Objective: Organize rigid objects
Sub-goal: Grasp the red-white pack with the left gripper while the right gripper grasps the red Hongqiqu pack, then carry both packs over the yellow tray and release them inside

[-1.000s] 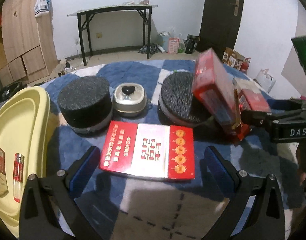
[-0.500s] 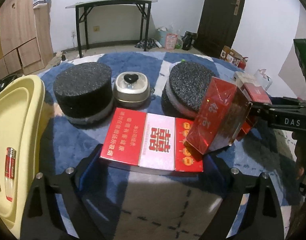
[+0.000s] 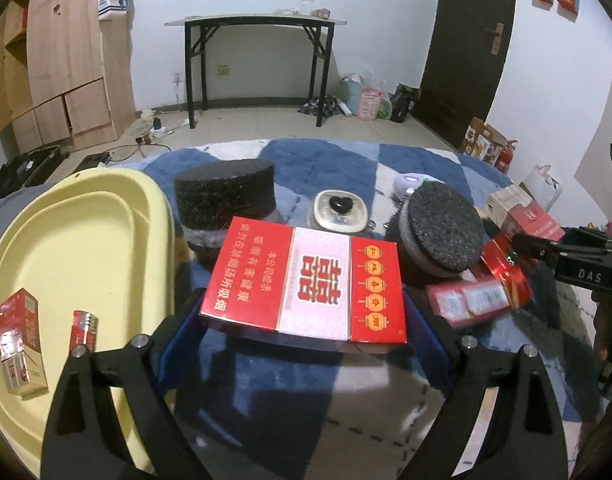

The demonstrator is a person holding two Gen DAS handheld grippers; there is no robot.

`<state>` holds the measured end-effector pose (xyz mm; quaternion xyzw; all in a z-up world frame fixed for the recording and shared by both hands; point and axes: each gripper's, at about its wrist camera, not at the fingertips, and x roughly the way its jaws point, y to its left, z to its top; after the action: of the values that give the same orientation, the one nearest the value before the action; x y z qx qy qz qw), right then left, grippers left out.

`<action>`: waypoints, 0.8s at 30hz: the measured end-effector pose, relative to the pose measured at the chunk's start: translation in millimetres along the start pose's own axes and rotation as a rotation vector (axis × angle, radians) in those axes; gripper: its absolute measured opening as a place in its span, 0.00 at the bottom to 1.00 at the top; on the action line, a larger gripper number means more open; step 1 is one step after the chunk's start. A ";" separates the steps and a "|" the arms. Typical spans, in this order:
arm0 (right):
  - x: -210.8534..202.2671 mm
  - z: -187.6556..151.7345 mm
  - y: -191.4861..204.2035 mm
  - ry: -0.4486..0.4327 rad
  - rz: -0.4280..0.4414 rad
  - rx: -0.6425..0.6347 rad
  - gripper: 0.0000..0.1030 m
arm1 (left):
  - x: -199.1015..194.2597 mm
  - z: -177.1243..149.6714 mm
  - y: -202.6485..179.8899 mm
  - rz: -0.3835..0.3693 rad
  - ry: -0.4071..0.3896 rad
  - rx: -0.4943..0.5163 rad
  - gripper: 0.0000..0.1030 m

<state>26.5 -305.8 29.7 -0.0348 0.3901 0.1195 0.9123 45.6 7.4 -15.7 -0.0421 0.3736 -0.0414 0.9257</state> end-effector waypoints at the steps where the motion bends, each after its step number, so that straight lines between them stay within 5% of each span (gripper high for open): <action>1: -0.9 0.1 0.1 -0.006 0.001 0.000 0.58 | -0.5 0.1 0.7 0.002 -0.001 0.000 0.90; 14: -13.9 3.4 -0.6 -0.043 0.011 -0.006 0.57 | -18.2 10.1 25.2 0.025 -0.040 -0.038 0.90; 24: -54.0 8.4 16.6 -0.163 0.046 -0.031 0.57 | -71.1 17.5 118.6 0.132 -0.143 -0.243 0.90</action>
<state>-7.7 -298.7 75.0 -0.0300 0.3134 0.1489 0.9374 12.0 133.7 32.9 -0.1319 0.3109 0.0682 0.9388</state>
